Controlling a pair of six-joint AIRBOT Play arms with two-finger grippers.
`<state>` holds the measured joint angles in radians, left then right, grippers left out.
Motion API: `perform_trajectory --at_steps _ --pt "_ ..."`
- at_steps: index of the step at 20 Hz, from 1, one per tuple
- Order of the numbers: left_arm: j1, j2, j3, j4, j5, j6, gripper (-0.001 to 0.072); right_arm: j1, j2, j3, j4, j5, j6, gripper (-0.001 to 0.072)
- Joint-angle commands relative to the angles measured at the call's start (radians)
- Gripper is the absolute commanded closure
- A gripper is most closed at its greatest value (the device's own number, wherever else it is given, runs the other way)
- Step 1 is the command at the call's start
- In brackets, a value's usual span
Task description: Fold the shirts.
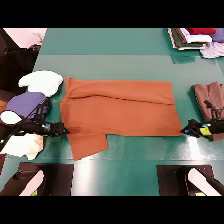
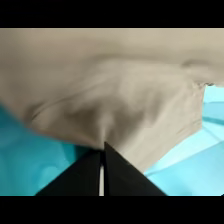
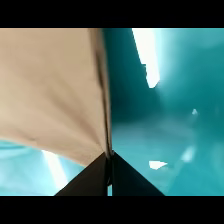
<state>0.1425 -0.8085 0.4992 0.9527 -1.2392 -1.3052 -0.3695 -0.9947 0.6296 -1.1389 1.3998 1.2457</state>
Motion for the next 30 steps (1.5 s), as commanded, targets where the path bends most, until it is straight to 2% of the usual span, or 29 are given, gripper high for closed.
perform_trajectory --at_steps 1,4,5,9,12,17,21,24,28,29,30 --pt "0.001 0.133 0.027 0.103 -0.142 -0.069 0.0685 -0.003 0.150 0.035 -0.165 0.181 0.035 0.0697" --pt "0.001 0.233 0.028 0.072 -0.266 -0.140 0.0684 -0.002 0.269 0.036 -0.210 0.219 0.086 0.0696" --pt "0.001 0.246 0.043 0.041 -0.273 -0.139 0.0684 -0.002 0.300 0.037 -0.206 0.224 0.101 0.0696" --pt "0.001 0.187 0.173 0.006 -0.106 -0.113 0.0684 -0.002 0.302 0.045 -0.141 0.196 0.126 0.0697" --pt "0.001 0.040 0.274 0.006 -0.024 -0.043 0.0684 0.000 0.180 0.128 -0.083 0.122 0.127 0.0697" --pt "0.001 -0.285 0.419 -0.033 0.104 0.052 0.0683 0.093 -0.109 0.325 -0.084 0.020 0.135 0.0697" --pt "0.001 -0.503 0.550 -0.057 0.158 0.058 0.0683 0.195 -0.330 0.476 -0.083 -0.034 0.180 0.0697" --pt "0.001 -0.594 0.623 -0.060 0.179 0.063 0.0682 0.237 -0.452 0.584 -0.074 -0.054 0.198 0.0696" --pt "0.001 -0.615 0.640 -0.076 0.269 0.075 0.0679 0.228 -0.582 0.714 0.093 -0.100 0.197 0.0691" --pt "0.001 -0.615 0.640 -0.082 0.277 0.075 0.0578 0.220 -0.606 0.741 0.141 -0.118 0.192 0.0604" --pt "0.001 -0.615 0.642 -0.095 0.281 0.075 0.0319 0.212 -0.628 0.767 0.187 -0.127 0.188 0.0375"
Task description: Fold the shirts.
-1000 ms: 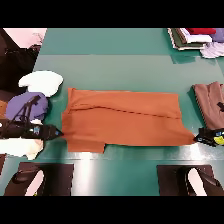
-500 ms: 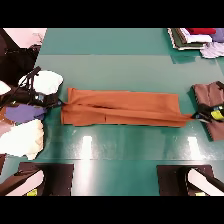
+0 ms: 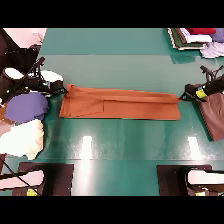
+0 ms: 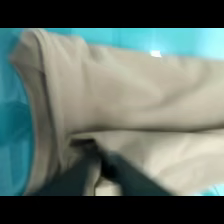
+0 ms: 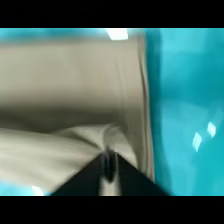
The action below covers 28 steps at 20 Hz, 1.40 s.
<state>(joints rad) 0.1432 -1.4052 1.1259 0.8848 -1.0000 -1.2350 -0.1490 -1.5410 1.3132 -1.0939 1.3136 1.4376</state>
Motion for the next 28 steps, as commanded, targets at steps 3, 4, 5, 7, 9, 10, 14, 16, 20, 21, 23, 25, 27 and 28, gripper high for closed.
perform_trajectory --at_steps 3,4,5,7,9,10,14,16,20,21,23,25,27,28 --pt "0.000 -0.014 0.053 -0.045 -0.004 0.004 0.0240 -0.053 -0.105 0.126 0.230 0.008 -0.066 0.0299" --pt "0.000 -0.013 0.073 -0.045 -0.042 0.005 0.0240 -0.071 -0.101 0.123 0.223 0.046 -0.091 0.0300" --pt "0.000 -0.013 0.089 -0.046 -0.078 0.005 0.0271 -0.092 -0.091 0.107 0.207 0.084 -0.113 0.0300" --pt "0.000 -0.013 0.097 -0.059 -0.135 0.015 0.0667 -0.130 -0.059 0.029 0.174 0.108 -0.152 0.0300" --pt "0.000 -0.013 0.097 -0.077 -0.150 0.018 0.0682 -0.170 -0.049 -0.054 0.158 0.107 -0.179 0.0300" --pt "0.000 -0.013 0.097 -0.090 -0.154 0.017 0.0682 -0.189 -0.053 -0.090 0.159 0.103 -0.201 0.0282" --pt "-0.044 -0.014 0.095 -0.105 -0.160 0.012 0.0682 -0.208 -0.134 -0.161 0.181 0.093 -0.266 0.0160" --pt "-0.110 -0.015 0.096 -0.098 -0.143 0.012 0.0682 -0.187 -0.171 -0.162 0.240 0.092 -0.295 0.0161" --pt "-0.254 -0.016 0.096 -0.098 -0.025 0.014 0.0682 -0.113 -0.184 -0.160 0.262 0.054 -0.317 0.0432" --pt "-0.288 -0.016 0.096 -0.098 -0.003 0.014 0.0683 -0.103 -0.184 -0.160 0.262 0.058 -0.327 0.0525" --pt "-0.348 -0.032 0.096 -0.095 0.035 0.013 0.0683 -0.097 -0.177 -0.160 0.264 0.080 -0.340 0.0673" --pt "-0.401 -0.076 0.121 -0.092 0.047 0.013 0.0683 -0.097 -0.137 -0.160 0.264 0.100 -0.339 0.0695" --pt "-0.463 -0.149 0.188 -0.074 0.038 0.012 0.0683 -0.096 -0.048 -0.160 0.268 0.115 -0.315 0.0695" --pt "-0.493 -0.187 0.227 -0.066 0.039 0.012 0.0684 -0.096 0.001 -0.160 0.288 0.120 -0.294 0.0696"
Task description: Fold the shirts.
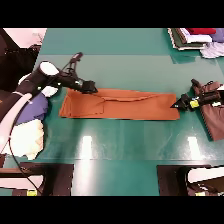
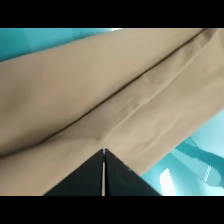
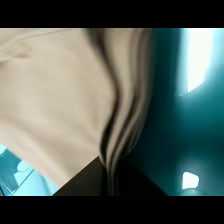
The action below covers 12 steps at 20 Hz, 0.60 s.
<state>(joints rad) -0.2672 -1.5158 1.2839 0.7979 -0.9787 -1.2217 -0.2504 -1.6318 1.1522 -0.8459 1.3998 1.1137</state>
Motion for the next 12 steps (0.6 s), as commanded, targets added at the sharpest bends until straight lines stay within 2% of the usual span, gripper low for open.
perform_trajectory --at_steps 1,3,6,12 --pt "-0.114 -0.122 0.117 0.026 0.016 -0.003 0.0683 0.005 0.146 0.001 0.076 0.041 0.050 0.0696" --pt "-0.170 -0.208 0.208 0.027 0.017 -0.024 0.0683 0.006 0.241 0.010 0.164 0.050 0.091 0.0696" --pt "-0.239 -0.317 0.338 0.030 0.001 -0.062 0.0683 0.058 0.310 0.119 0.164 0.102 0.163 0.0696" --pt "-0.313 -0.422 0.420 0.044 0.001 -0.107 0.0683 0.266 0.291 0.382 0.165 0.126 0.269 0.0696"
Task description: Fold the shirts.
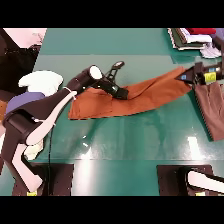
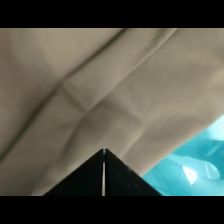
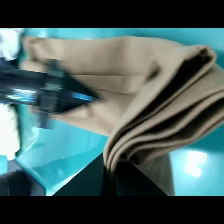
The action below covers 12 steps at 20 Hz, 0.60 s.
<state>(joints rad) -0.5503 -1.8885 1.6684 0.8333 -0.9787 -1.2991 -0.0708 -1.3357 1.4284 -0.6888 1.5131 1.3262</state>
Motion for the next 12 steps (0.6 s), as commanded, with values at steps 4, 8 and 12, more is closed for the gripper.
perform_trajectory --at_steps 4,8,12 --pt "-0.030 -0.072 0.035 0.009 0.000 -0.037 0.0683 0.219 -0.085 0.257 0.008 0.015 0.083 0.0696" --pt "-0.030 -0.081 0.035 0.027 -0.002 -0.035 0.0683 0.328 -0.167 0.397 0.008 0.016 0.087 0.0696" --pt "-0.006 -0.063 0.050 0.034 -0.027 -0.037 0.0684 0.401 -0.221 0.487 0.008 0.000 0.087 0.0696"
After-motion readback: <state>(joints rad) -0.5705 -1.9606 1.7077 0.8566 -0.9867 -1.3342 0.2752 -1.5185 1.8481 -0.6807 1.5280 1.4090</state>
